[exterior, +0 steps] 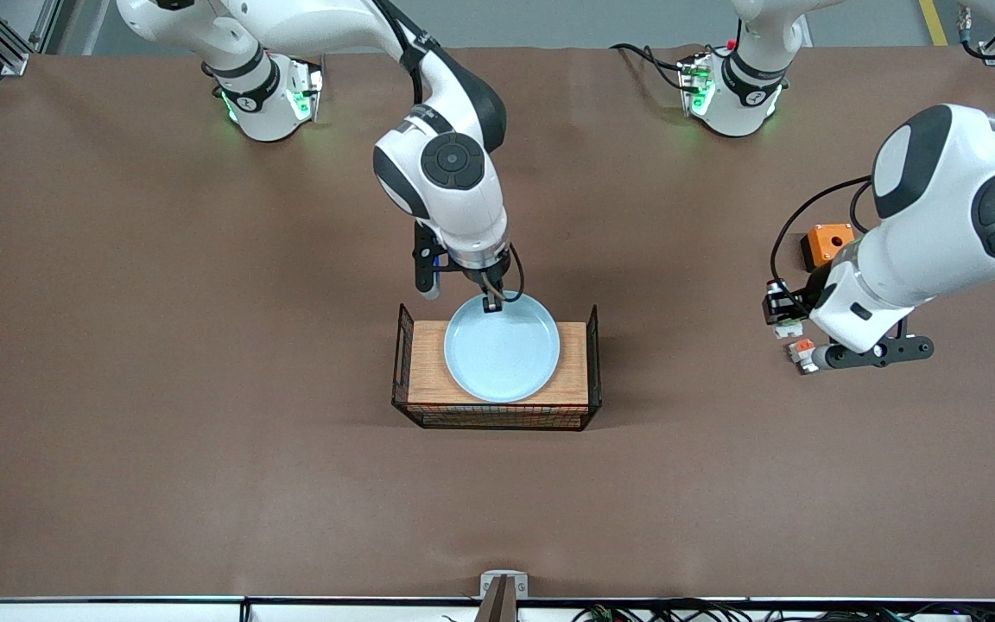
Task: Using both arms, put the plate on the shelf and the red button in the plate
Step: 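Open the right gripper and withdraw while the left gripper carries the button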
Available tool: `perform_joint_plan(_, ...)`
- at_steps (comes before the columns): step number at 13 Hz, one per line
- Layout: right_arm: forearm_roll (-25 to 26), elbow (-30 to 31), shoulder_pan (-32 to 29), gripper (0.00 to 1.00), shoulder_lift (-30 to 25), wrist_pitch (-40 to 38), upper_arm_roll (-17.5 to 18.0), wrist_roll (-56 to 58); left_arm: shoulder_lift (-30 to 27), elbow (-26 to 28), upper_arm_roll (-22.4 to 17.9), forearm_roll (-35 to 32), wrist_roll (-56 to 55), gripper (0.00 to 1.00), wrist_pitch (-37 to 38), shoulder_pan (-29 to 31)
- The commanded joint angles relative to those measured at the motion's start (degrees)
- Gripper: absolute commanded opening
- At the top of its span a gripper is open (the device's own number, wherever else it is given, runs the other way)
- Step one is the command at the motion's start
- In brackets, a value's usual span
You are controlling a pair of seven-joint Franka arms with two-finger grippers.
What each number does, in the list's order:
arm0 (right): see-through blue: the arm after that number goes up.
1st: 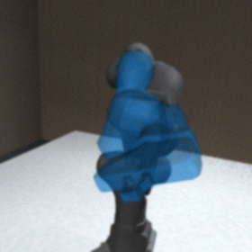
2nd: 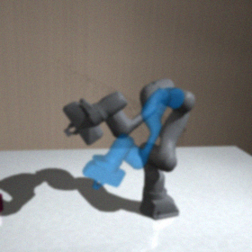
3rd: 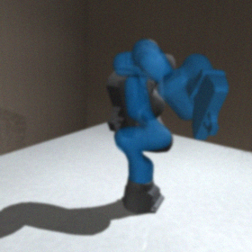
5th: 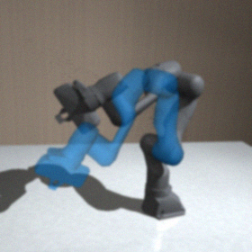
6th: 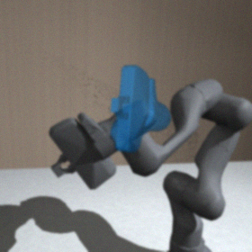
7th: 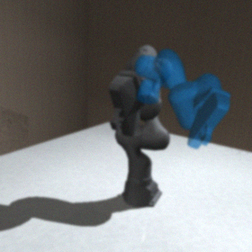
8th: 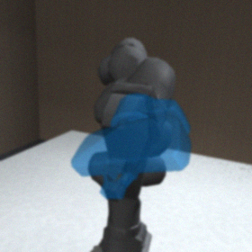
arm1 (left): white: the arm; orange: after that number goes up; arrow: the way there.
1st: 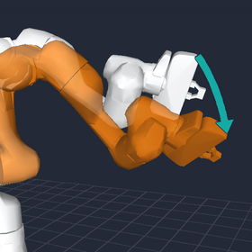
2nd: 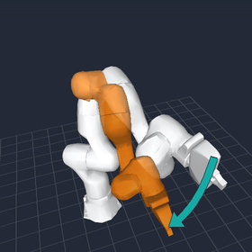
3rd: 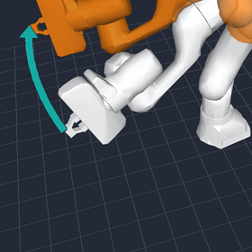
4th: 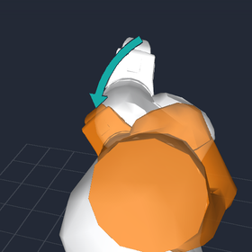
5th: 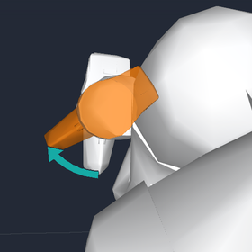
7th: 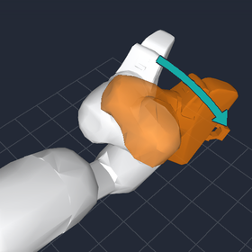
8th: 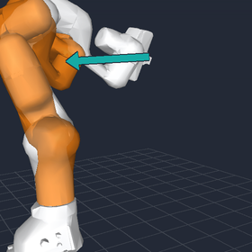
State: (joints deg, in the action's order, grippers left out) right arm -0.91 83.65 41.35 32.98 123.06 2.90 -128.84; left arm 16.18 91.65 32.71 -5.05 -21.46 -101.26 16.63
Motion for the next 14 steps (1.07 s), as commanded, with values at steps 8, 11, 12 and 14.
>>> perform_joint_plan(8,-0.23,-8.06,-1.18,0.99,-5.35,-19.49,0.88,7.0,-1.95,-3.5,4.64,3.11,-7.97,0.0,1.68,-0.55)
perform_joint_plan(11,-0.32,-7.89,-3.19,0.99,-13.18,-30.21,0.88,19.98,-1.95,-5.16,6.31,4.07,-9.56,0.0,1.68,-0.46)
perform_joint_plan(12,-0.32,-7.71,-4.42,0.99,-15.55,-33.38,0.88,25.17,-1.77,-5.34,6.32,4.34,-10.35,0.0,1.68,-0.55)
perform_joint_plan(14,-1.8,-7.62,-7.93,0.99,-19.6,-39.62,0.88,37.11,-0.9,-5.43,6.4,4.08,-13.85,0.0,1.59,-2.38)
